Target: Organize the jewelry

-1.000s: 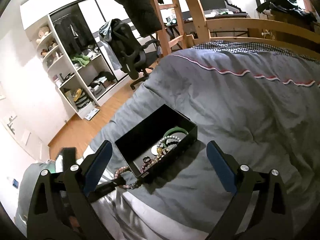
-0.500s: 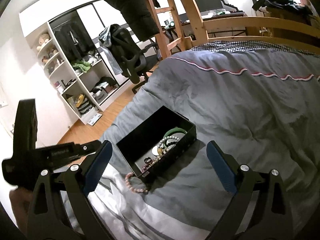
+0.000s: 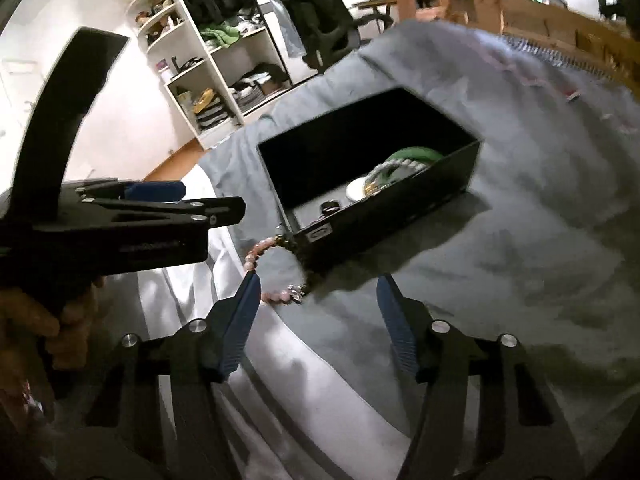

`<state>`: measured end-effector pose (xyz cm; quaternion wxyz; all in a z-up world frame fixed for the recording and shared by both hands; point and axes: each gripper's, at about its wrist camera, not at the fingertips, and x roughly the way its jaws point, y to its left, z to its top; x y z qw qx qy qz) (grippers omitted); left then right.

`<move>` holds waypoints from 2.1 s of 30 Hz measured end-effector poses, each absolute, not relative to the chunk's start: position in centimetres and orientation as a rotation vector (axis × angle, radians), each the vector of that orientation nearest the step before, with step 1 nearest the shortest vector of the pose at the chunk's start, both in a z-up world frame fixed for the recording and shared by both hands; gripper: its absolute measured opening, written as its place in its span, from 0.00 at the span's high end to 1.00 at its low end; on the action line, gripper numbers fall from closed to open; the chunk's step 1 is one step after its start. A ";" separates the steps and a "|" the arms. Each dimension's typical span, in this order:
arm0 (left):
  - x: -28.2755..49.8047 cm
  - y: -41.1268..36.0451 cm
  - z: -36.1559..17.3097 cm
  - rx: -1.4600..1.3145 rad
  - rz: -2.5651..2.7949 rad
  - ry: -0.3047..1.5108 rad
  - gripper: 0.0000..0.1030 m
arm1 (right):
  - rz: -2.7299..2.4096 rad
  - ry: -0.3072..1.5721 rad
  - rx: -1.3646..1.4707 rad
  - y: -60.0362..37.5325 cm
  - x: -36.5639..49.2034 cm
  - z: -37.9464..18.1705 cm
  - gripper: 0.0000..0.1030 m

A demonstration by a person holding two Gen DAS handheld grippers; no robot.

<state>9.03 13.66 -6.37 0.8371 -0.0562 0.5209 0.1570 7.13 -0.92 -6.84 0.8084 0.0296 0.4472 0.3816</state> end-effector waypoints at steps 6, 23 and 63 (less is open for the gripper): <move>9.9 14.8 -10.8 -0.169 0.320 1.237 0.63 | 0.831 1.041 0.127 1.4 9.5 -10.9 0.52; 9.3 14.7 -9.3 -0.278 0.307 1.223 0.94 | 0.964 0.924 0.115 2.3 5.3 -9.1 0.91; 1.8 11.7 6.6 0.019 0.202 0.777 0.09 | 0.523 0.874 0.040 -4.6 3.5 5.8 0.04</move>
